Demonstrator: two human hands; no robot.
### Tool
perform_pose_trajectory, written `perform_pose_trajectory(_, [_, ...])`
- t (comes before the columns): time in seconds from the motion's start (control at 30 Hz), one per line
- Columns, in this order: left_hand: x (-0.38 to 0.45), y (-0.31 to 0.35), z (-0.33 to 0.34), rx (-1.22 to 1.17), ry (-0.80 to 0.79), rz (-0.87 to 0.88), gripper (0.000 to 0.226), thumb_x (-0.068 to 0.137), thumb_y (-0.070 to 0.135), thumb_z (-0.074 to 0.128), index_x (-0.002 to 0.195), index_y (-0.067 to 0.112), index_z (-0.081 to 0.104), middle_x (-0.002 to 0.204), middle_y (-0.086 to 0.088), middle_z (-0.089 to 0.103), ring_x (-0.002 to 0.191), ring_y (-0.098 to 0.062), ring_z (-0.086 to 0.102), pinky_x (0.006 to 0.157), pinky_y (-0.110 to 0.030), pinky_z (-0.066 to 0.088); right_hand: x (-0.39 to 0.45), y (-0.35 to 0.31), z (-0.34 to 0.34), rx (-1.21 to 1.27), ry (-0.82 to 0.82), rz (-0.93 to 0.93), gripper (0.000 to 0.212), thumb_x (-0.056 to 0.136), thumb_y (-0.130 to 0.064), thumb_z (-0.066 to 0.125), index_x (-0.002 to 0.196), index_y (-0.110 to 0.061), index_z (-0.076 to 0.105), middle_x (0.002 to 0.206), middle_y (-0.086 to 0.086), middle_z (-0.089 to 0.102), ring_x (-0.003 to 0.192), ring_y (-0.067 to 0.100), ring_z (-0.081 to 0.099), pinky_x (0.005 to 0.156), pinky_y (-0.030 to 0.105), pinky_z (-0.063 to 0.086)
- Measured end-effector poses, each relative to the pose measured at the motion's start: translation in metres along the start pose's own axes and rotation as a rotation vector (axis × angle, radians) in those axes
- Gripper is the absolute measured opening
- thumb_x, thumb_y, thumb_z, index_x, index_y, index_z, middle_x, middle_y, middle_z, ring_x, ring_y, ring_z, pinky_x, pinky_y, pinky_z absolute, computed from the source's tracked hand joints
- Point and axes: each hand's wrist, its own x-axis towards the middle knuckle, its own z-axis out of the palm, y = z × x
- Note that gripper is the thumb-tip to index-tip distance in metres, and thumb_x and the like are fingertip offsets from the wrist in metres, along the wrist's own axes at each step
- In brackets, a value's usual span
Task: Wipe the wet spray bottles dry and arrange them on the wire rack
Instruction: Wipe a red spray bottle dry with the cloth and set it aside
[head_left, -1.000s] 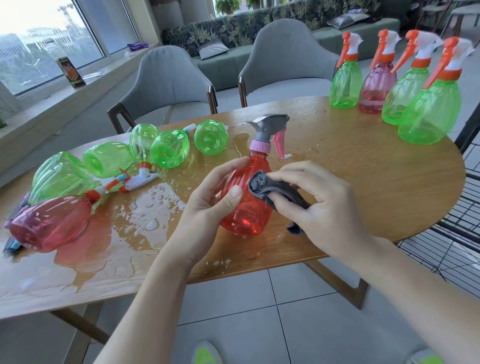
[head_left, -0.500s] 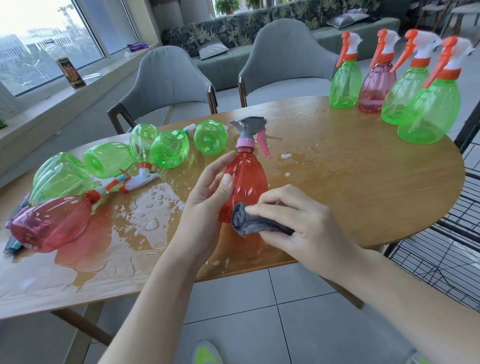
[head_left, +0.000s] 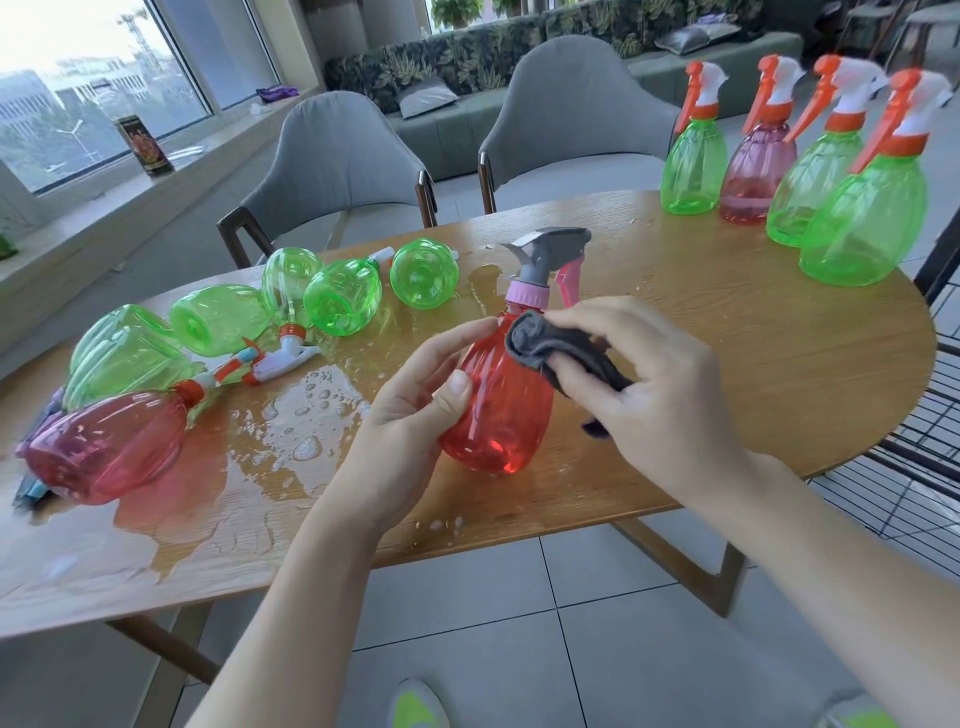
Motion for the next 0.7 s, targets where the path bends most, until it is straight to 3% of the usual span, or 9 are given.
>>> perform_pose_trajectory(0.1, [0.000, 0.001, -0.003, -0.005, -0.017, 0.003, 0.039, 0.100, 0.029, 0.060, 0.138, 0.029, 0.070, 0.147, -0.012, 0.064, 0.136, -0.037, 0.061, 0.104, -0.046, 0.056, 0.002, 0.001, 0.001, 0.018, 0.020, 0.088, 0.023, 0.095, -0.012, 0.072, 0.116, -0.003, 0.074, 0.110, 0.006, 0.072, 0.103, 0.004, 0.063, 0.091, 0.016, 0.049])
perform_pose_trajectory(0.23, [0.002, 0.000, -0.002, 0.017, -0.007, -0.003, 0.038, 0.106, 0.022, 0.051, 0.141, 0.025, 0.065, 0.144, -0.010, 0.066, 0.131, -0.034, 0.064, 0.101, -0.044, 0.057, -0.003, -0.001, 0.002, 0.123, -0.020, 0.115, 0.023, 0.093, -0.010, 0.074, 0.115, -0.004, 0.074, 0.109, 0.004, 0.072, 0.104, 0.009, 0.067, 0.088, 0.024, 0.054])
perform_pose_trajectory(0.4, [0.001, 0.001, 0.004, 0.067, 0.037, 0.002, 0.048, 0.095, 0.032, 0.071, 0.141, 0.037, 0.062, 0.141, -0.004, 0.068, 0.131, -0.035, 0.065, 0.106, -0.057, 0.055, -0.011, -0.007, 0.007, 0.126, -0.081, 0.057, 0.024, 0.092, -0.016, 0.075, 0.113, -0.003, 0.075, 0.110, 0.005, 0.073, 0.106, 0.013, 0.067, 0.090, 0.024, 0.054])
perform_pose_trajectory(0.57, [0.000, -0.001, 0.010, 0.019, 0.021, -0.013, 0.044, 0.102, 0.023, 0.060, 0.145, 0.033, 0.058, 0.140, -0.003, 0.069, 0.131, -0.032, 0.065, 0.103, -0.047, 0.056, -0.004, -0.008, 0.004, 0.107, -0.045, 0.079, 0.024, 0.094, -0.013, 0.075, 0.116, -0.006, 0.075, 0.110, 0.004, 0.073, 0.105, 0.012, 0.068, 0.091, 0.024, 0.054])
perform_pose_trajectory(0.7, [0.000, -0.002, 0.013, -0.012, 0.058, -0.010, 0.043, 0.104, 0.027, 0.056, 0.146, 0.034, 0.056, 0.138, -0.006, 0.070, 0.124, -0.029, 0.068, 0.098, -0.043, 0.059, -0.011, -0.012, 0.007, 0.131, -0.121, 0.020, 0.021, 0.093, -0.014, 0.077, 0.112, -0.005, 0.077, 0.108, 0.006, 0.072, 0.101, 0.016, 0.068, 0.088, 0.023, 0.053])
